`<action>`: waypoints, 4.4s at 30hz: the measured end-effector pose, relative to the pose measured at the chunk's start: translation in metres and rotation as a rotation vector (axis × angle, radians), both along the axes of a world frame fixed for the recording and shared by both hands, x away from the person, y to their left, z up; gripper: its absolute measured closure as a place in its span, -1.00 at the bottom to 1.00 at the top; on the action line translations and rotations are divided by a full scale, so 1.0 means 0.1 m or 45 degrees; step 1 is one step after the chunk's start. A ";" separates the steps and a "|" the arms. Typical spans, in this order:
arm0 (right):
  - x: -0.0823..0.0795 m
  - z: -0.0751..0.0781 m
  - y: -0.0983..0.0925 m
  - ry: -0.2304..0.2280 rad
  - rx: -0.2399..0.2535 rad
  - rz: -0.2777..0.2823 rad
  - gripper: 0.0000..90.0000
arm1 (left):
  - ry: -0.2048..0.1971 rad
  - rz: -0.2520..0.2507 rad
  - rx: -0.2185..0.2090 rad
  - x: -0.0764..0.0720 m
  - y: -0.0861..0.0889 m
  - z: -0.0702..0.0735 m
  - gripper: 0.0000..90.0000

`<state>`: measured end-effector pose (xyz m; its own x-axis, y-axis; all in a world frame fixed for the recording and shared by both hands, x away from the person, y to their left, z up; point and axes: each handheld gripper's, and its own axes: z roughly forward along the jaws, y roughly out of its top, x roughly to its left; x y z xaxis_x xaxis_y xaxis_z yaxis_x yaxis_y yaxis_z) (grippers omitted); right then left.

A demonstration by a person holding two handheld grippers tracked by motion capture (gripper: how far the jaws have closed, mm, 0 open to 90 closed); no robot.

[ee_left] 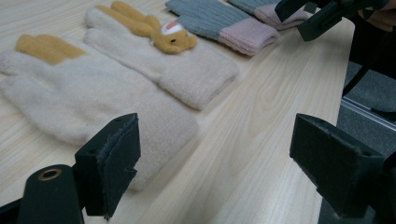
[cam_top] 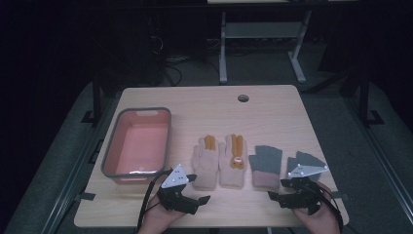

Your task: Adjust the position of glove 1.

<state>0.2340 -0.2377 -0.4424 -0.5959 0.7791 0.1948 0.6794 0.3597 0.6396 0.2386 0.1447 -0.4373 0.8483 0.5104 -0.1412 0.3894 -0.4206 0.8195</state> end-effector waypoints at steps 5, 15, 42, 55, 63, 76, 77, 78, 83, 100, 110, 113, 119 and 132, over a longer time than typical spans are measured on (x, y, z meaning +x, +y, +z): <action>-0.02 0.02 0.00 -0.009 0.007 0.023 -0.33 | 0.016 -0.013 0.003 -0.01 -0.02 -0.04 -0.64; -0.01 0.14 0.10 0.003 0.007 0.087 -0.33 | 0.013 -0.005 -0.005 -0.05 -0.01 -0.04 -0.64; 0.55 0.64 0.62 0.060 -0.147 0.261 -0.28 | 0.025 0.029 -0.055 0.00 0.09 0.00 -0.64; 0.88 0.69 0.95 0.063 -0.237 0.310 -0.26 | 0.022 0.034 -0.042 0.01 0.10 0.00 -0.64; 1.11 0.53 1.21 0.111 -0.306 0.321 -0.09 | 0.016 0.030 -0.026 0.00 0.11 0.00 -0.64; 1.34 0.17 1.35 0.205 -0.417 0.288 0.20 | 0.030 0.030 -0.028 0.00 0.10 -0.03 -0.64; 1.35 0.12 1.36 0.200 -0.435 0.279 0.32 | 0.026 0.035 -0.031 0.00 0.10 -0.02 -0.64; 1.35 0.12 1.36 0.200 -0.435 0.279 0.32 | 0.026 0.035 -0.031 0.00 0.10 -0.02 -0.64; 1.34 0.07 1.30 0.226 -0.437 0.265 0.33 | 0.036 0.037 -0.037 0.01 0.10 -0.03 -0.64; 1.30 0.09 1.29 0.207 -0.448 0.259 0.52 | 0.043 0.037 -0.039 0.01 0.11 -0.04 -0.64; 1.30 0.20 1.29 0.197 -0.452 0.281 0.56 | 0.043 0.047 -0.061 0.02 0.14 -0.02 -0.64; 1.29 0.22 1.28 0.190 -0.433 0.285 0.56 | 0.046 0.050 -0.059 0.02 0.14 -0.02 -0.64; 1.26 0.32 1.26 0.172 -0.435 0.294 0.56 | 0.049 0.062 -0.070 0.01 0.15 -0.01 -0.64; 1.19 0.57 1.26 0.120 -0.435 0.311 0.57 | 0.035 0.078 -0.091 0.01 0.18 0.02 -0.64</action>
<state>0.3528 -0.1117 -0.3859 -0.7629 0.6464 0.0129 0.5977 0.6976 0.3950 0.2392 0.1629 -0.4355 0.8111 0.5490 -0.2019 0.4352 -0.3358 0.8354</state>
